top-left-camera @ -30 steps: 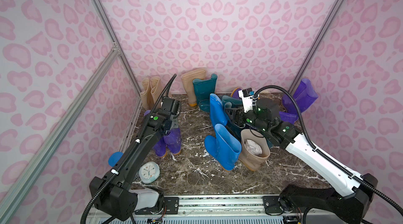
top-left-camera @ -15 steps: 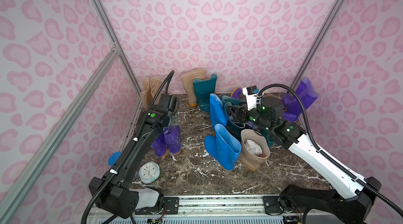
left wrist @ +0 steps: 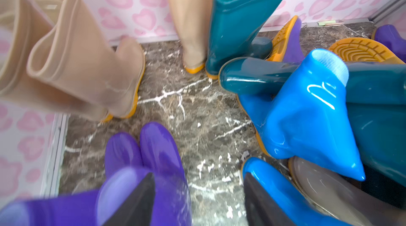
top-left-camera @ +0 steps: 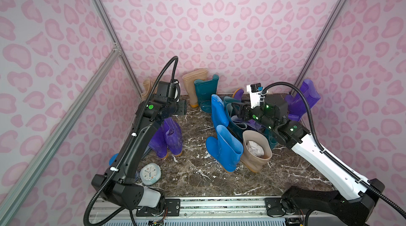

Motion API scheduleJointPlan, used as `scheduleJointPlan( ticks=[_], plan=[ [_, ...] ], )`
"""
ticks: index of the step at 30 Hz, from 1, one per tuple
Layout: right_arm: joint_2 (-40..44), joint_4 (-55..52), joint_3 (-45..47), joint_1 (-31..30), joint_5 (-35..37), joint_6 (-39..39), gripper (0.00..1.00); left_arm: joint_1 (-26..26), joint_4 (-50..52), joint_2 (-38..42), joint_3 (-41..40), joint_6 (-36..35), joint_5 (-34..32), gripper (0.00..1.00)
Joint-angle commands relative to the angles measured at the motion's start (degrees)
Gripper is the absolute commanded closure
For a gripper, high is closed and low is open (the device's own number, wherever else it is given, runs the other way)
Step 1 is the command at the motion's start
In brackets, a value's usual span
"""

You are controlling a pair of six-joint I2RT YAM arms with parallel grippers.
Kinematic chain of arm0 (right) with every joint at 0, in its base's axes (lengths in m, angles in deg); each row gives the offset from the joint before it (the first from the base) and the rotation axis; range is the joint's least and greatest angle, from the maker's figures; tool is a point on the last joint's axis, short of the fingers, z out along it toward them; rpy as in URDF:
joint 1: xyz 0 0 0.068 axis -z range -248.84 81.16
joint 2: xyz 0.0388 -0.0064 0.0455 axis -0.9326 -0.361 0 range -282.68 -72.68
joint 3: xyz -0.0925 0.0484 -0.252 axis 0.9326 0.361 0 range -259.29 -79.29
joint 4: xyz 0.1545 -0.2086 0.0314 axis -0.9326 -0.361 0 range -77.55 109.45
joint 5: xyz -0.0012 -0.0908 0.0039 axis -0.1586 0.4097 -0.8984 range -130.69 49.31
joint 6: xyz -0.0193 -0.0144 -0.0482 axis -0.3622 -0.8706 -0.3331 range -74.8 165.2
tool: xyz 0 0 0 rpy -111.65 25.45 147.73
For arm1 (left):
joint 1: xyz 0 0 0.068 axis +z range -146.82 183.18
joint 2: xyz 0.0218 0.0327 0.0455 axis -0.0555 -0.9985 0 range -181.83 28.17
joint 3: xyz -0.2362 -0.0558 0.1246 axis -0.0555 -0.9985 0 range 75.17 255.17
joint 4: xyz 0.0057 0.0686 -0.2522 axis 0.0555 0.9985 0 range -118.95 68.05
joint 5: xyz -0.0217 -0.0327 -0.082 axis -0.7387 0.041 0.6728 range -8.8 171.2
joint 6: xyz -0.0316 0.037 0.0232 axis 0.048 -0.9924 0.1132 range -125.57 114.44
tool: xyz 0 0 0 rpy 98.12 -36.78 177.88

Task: Match and arrange rain boots in pairs
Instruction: Adjust the rain boot at the center of the board.

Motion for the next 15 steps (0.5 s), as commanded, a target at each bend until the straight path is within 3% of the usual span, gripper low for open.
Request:
scheduleJointPlan(
  ticks=[1,4,6,12,15],
  plan=[
    [0.69,4.16,1.84,0.02,-1.07,2.02,0.47,0.71,-9.23,-3.85,2.62,-4.19,1.17,0.54],
    [1.47,5.11,3.58,-0.02,-0.71,2.9,0.49,3.67,-12.71,-9.25,6.38,-3.72,5.52,0.63],
    [2.08,5.8,4.87,0.01,-0.23,3.5,0.49,5.9,-15.79,-13.03,8.43,-2.48,8.57,0.62],
    [2.42,6.27,6.04,0.7,1.14,3.81,0.43,8.4,-19.98,-23.49,16.57,-3.35,12.57,0.41],
    [1.56,6.1,5.83,1.57,0.88,3.81,0.42,9.43,-20.36,-28.67,20.74,-2.94,13.38,0.38]
  ],
)
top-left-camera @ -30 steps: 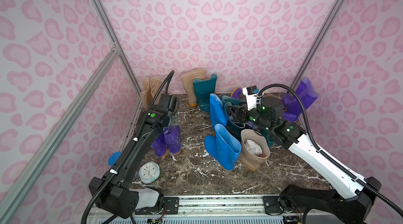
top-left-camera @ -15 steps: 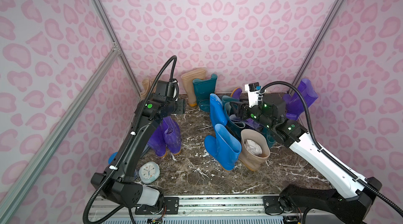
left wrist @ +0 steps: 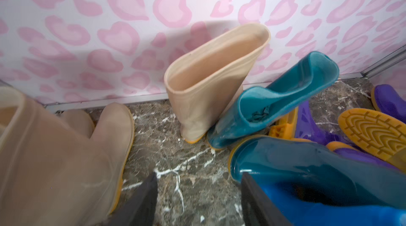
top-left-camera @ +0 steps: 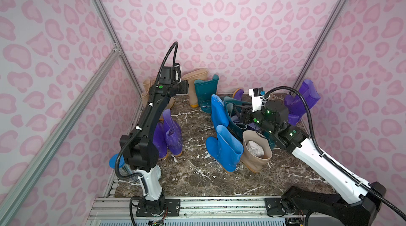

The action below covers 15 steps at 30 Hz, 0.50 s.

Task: Match and arrange rain boots in pairs
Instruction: Adjust the rain boot at the center of the board.

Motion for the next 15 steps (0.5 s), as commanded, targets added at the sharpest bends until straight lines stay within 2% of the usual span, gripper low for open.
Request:
scheduleJointPlan(
  ticks=[1,7,10,15],
  plan=[
    [-0.95,1.33,-0.2,0.83,0.5,0.44,0.42,1.32,-3.83,-4.27,3.66,-0.04,4.03,0.38],
    [-3.64,0.55,-1.75,2.37,-0.89,-0.32,0.41,3.5,-5.06,-12.57,10.05,0.5,6.81,0.44],
    [-5.19,0.17,-2.12,3.02,-1.56,-0.87,0.41,4.04,-8.42,-14.94,11.82,-0.01,11.7,0.5],
    [-7.55,-0.25,-3.0,4.37,-3.23,-1.45,0.41,4.11,-9.95,-18.3,16.92,-1.44,20.63,0.48]
  ],
)
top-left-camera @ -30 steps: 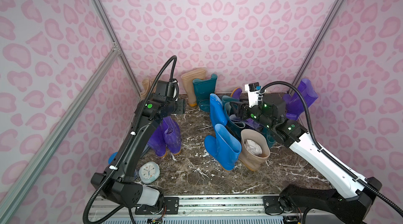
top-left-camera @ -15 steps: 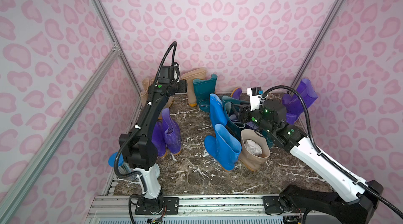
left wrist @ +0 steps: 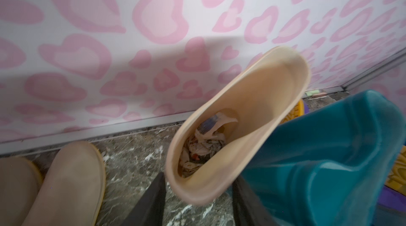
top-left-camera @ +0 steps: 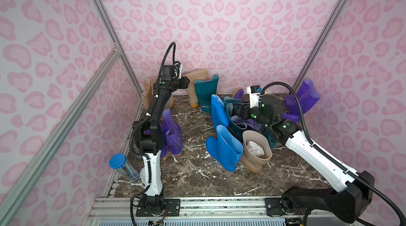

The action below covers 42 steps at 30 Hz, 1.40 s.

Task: Match and arrange rain boots in pairs
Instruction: Adjust the rain boot at the center of the board.

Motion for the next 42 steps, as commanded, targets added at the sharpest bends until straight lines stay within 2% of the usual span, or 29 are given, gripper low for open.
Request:
scheduleJointPlan(
  ticks=[1,8,11,17,21,24,32,38,42],
  plan=[
    [-1.01,0.58,-0.61,0.64,-1.47,-0.9,0.41,0.11,-4.49,-1.29,2.37,-1.71,7.96,0.49],
    [-2.12,0.49,-2.28,1.84,-2.45,-1.49,0.42,0.12,-4.53,-3.47,3.46,-2.32,8.68,0.97],
    [-1.86,1.12,-2.1,2.18,-2.6,-1.41,0.42,0.18,-4.22,-2.84,3.52,-2.01,5.89,0.98],
    [-1.35,2.86,-1.78,2.55,-3.98,-0.75,0.42,0.45,-0.89,2.26,3.65,-0.16,-16.48,0.98],
    [-0.59,4.72,-0.84,2.63,-4.97,-0.37,0.42,1.6,2.87,4.44,3.38,2.17,-23.98,0.98],
    [-0.5,5.71,-0.4,2.64,-5.84,-0.17,0.42,1.87,3.35,6.43,0.16,4.19,-24.3,0.98],
    [0.05,6.66,-0.41,2.71,-7.51,0.18,0.42,1.39,-1.47,14.84,-16.04,12.49,-16.16,0.98],
    [1.04,6.73,0.12,2.73,-7.84,0.26,0.42,0.4,0.62,19.74,-20.65,13.23,-18.04,0.98],
    [1.57,6.93,0.35,2.73,-7.98,0.44,0.42,-0.29,-0.13,24.98,-27.21,13.4,-19.77,0.98]
  ],
)
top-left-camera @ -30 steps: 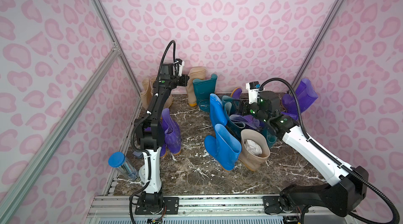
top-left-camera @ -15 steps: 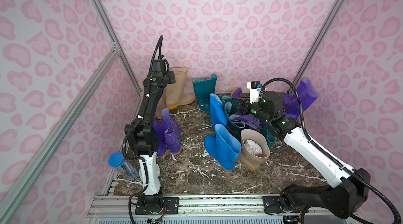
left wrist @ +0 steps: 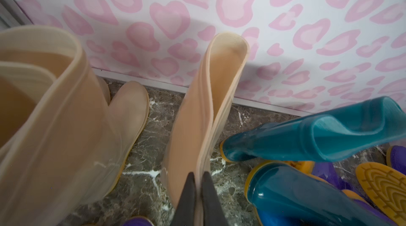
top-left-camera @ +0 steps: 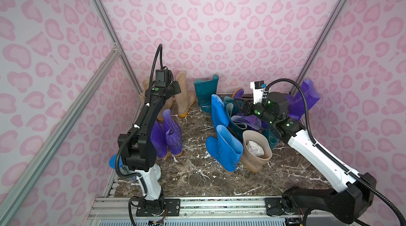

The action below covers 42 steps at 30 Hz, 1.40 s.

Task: Match and arrange rain boots in pairs
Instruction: Adjust the rain boot at the center of the board, then pair a pair of rain boots at the corner of the board.

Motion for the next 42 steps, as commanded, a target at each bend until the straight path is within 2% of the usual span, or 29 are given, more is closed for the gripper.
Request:
scheduleJointPlan(
  ticks=[1,4,8,9,11,12,13,15,20,22,26,28,31,32,33,34,35,36,37,42],
  plan=[
    [0.22,1.44,0.26,-0.08,-0.84,0.44,0.42,-0.76,-1.83,3.88,-3.3,0.33,-2.6,0.98],
    [0.13,1.44,0.05,-0.11,-1.12,0.7,0.42,-1.99,-2.02,6.73,-7.26,-0.08,-3.66,0.98],
    [0.06,1.57,-0.47,-0.12,-1.61,1.21,0.42,-2.85,-1.53,8.29,-9.89,0.71,-0.49,0.98],
    [-0.03,1.42,-0.59,-0.12,-1.62,1.23,0.42,-3.01,-0.92,8.62,-10.0,1.37,0.32,0.95],
    [-0.06,1.02,-0.95,-0.06,-1.36,1.23,0.41,-3.22,-0.59,9.29,-10.03,0.91,2.22,0.71],
    [-0.05,0.75,-1.17,-0.11,-1.25,1.27,0.41,-3.42,0.02,9.67,-9.72,0.52,1.7,0.52],
    [0.08,0.53,-1.45,-0.19,-1.11,1.32,0.41,-3.46,0.61,10.0,-9.22,-0.36,1.66,0.4],
    [0.28,0.41,-1.45,-0.27,-0.81,1.39,0.41,-3.42,1.9,10.07,-7.52,-2.23,0.24,0.26],
    [0.24,0.19,-1.27,-0.43,0.24,1.33,0.35,-2.46,6.37,5.7,0.93,-6.79,0.22,0.03],
    [0.04,0.15,-1.36,-0.62,0.24,1.16,0.33,-1.83,10.16,1.7,6.68,-7.68,1.06,0.0],
    [-0.31,-0.19,-1.9,-0.92,0.13,0.86,0.32,-1.31,15.34,-6.87,16.29,-10.93,6.15,0.0],
    [-0.4,-0.33,-2.0,-0.85,0.24,0.63,0.32,-1.06,16.85,-10.67,19.88,-11.4,6.71,0.02],
    [-0.96,-0.68,-2.23,-0.87,0.74,0.44,0.31,-0.49,16.7,-14.96,23.24,-12.28,10.96,0.11],
    [-1.29,-1.04,-2.48,-0.89,0.67,0.31,0.31,-0.4,16.56,-16.16,24.1,-12.39,12.1,0.16],
    [-1.52,-1.17,-2.65,-0.9,0.6,0.19,0.31,-0.29,16.28,-17.23,24.87,-12.35,12.3,0.28],
    [-1.78,-1.17,-2.74,-0.88,0.73,0.09,0.31,-0.31,16.25,-17.83,25.51,-11.86,11.18,0.45],
    [-2.04,-1.23,-2.96,-0.91,0.76,0.09,0.32,-0.24,16.07,-18.22,25.78,-11.1,9.15,0.69],
    [-2.31,-1.3,-3.09,-0.87,0.72,0.09,0.32,-0.18,15.68,-18.11,25.65,-10.49,6.97,0.88],
    [-2.58,-1.38,-3.28,-0.9,0.56,0.08,0.32,-0.13,15.53,-17.81,25.61,-9.87,4.58,0.98],
    [-3.69,-2.25,-4.53,-0.91,0.18,-0.24,0.34,-0.04,13.22,-13.7,22.59,-8.3,-4.25,0.98]
  ],
)
